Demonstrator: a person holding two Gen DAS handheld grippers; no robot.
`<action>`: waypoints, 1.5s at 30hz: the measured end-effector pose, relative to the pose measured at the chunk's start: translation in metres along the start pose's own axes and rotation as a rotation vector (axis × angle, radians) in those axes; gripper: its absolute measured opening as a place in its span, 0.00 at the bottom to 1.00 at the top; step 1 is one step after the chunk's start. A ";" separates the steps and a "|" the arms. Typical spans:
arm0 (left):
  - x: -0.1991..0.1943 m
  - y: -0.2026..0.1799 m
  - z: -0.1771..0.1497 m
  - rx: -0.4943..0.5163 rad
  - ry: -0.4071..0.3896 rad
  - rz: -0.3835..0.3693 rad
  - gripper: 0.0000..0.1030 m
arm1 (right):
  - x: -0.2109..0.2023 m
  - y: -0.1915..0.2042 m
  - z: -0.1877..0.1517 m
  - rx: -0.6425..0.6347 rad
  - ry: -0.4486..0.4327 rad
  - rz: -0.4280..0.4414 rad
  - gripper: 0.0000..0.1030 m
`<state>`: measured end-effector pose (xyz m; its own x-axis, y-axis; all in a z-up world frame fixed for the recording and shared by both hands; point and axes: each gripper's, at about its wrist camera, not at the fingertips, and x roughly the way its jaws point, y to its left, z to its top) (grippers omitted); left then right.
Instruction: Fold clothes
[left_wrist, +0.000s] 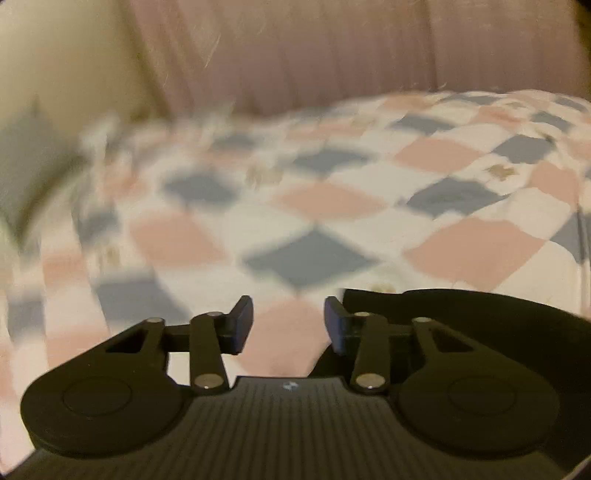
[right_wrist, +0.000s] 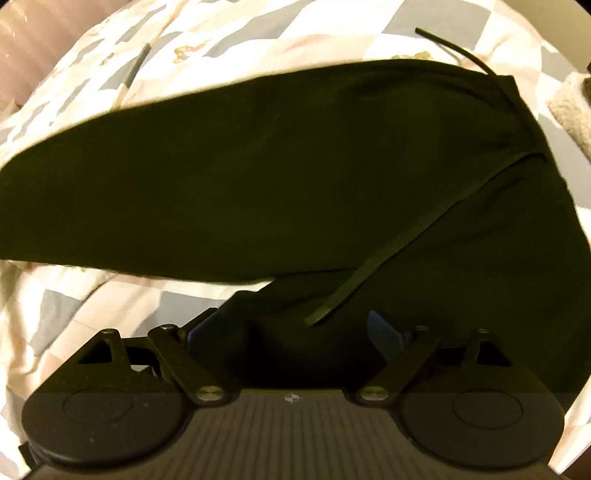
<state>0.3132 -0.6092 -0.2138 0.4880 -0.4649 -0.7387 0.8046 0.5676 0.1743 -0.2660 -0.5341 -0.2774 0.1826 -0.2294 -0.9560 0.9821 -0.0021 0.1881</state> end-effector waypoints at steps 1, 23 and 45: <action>0.008 0.008 -0.009 -0.058 0.058 -0.035 0.42 | 0.001 0.001 -0.001 -0.002 0.006 0.005 0.87; 0.057 0.013 -0.077 -0.362 0.142 -0.225 0.15 | -0.006 -0.028 -0.033 0.045 0.090 -0.038 0.91; -0.154 -0.020 -0.175 -0.005 0.396 -0.205 0.50 | -0.087 -0.077 -0.085 0.097 -0.012 -0.112 0.94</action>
<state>0.1625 -0.4301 -0.2176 0.1510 -0.2726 -0.9502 0.8690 0.4948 -0.0038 -0.3537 -0.4311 -0.2283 0.0707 -0.2341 -0.9696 0.9873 -0.1223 0.1015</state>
